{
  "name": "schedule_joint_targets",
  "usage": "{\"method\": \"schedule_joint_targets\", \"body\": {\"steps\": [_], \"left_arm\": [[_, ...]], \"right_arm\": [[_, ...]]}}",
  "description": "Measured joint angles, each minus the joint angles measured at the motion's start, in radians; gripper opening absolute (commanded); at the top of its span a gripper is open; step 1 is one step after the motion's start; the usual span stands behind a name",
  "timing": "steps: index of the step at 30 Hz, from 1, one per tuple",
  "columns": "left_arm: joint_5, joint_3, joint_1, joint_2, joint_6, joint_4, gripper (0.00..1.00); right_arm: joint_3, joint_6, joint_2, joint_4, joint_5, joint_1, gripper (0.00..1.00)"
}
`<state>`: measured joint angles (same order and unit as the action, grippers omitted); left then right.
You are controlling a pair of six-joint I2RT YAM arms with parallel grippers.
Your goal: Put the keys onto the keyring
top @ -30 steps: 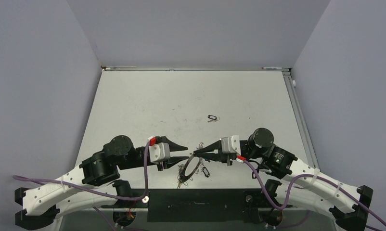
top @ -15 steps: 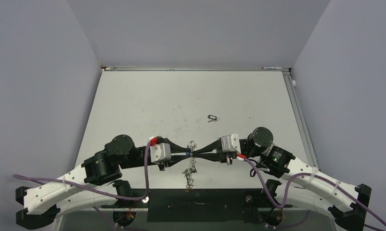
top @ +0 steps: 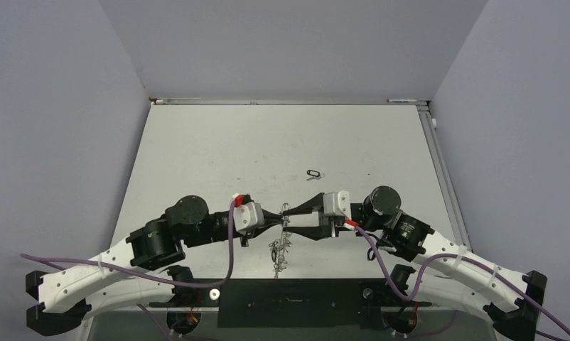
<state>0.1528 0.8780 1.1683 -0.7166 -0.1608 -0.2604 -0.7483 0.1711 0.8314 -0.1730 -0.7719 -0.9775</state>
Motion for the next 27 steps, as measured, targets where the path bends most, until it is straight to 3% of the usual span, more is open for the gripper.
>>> {"method": "schedule_joint_targets", "body": {"steps": [2, 7, 16, 21, 27], "left_arm": [[-0.045, 0.023, 0.000, -0.040, 0.014, -0.031, 0.00], [-0.151, 0.044, -0.001, -0.122, 0.055, -0.100, 0.00], [-0.372, 0.159, -0.088, -0.279, 0.217, -0.219, 0.00], [-0.420, 0.215, -0.185, -0.349, 0.331, -0.257, 0.00], [-0.417, 0.221, -0.210, -0.388, 0.397, -0.285, 0.00]], "right_arm": [[0.000, -0.005, -0.003, 0.004, 0.042, 0.000, 0.54], [0.000, -0.013, -0.036, 0.033, 0.210, 0.000, 0.67], [0.046, -0.114, -0.147, 0.032, 0.558, 0.000, 0.69], [0.094, -0.216, -0.120, 0.007, 0.605, -0.004, 0.74], [0.178, -0.289, 0.005, -0.075, 0.635, -0.032, 0.74]]}}
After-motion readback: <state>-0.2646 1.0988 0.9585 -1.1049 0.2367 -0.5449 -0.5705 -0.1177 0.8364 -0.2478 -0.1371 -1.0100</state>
